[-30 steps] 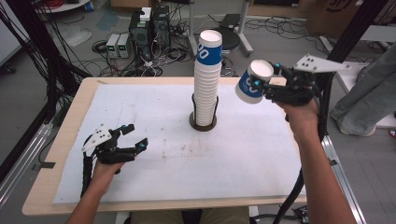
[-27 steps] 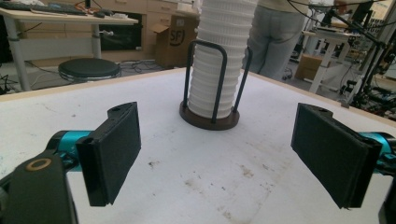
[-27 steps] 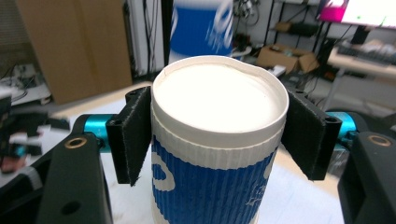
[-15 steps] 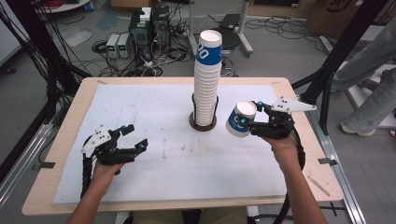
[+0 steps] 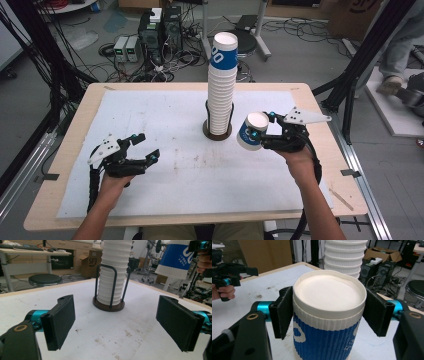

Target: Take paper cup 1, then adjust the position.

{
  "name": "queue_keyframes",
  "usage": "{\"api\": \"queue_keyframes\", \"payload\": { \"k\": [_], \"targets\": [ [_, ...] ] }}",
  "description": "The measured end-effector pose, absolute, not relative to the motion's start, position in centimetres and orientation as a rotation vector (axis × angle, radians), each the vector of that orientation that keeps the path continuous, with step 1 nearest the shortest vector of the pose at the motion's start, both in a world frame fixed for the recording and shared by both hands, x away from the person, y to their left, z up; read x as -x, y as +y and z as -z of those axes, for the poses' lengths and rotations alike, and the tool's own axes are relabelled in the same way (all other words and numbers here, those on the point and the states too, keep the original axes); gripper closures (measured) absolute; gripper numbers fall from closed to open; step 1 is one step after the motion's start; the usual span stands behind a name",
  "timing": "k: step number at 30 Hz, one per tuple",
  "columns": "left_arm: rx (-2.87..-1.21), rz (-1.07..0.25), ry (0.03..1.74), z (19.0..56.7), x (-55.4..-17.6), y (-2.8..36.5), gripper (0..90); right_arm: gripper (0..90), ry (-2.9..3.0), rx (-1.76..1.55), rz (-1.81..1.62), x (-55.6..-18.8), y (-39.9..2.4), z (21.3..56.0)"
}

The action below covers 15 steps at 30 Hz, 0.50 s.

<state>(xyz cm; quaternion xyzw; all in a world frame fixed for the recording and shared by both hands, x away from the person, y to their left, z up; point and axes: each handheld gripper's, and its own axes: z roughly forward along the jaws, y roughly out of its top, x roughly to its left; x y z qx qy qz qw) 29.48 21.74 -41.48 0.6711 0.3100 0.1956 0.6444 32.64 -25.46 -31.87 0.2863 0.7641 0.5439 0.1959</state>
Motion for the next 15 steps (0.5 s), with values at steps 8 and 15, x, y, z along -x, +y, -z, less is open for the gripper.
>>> {"api": "queue_keyframes", "payload": {
  "k": [8, 15],
  "targets": [
    [-1.540, -0.438, 0.678, 41.4, -29.5, 21.3, 15.7, 30.7, 2.144, -0.781, -1.540, -32.4, -24.9, 31.8],
    [-1.548, -0.407, 0.636, 41.2, -29.3, 20.5, 15.7, 30.7, 2.176, -0.760, -1.570, -32.3, -23.7, 32.1]
  ]
}}
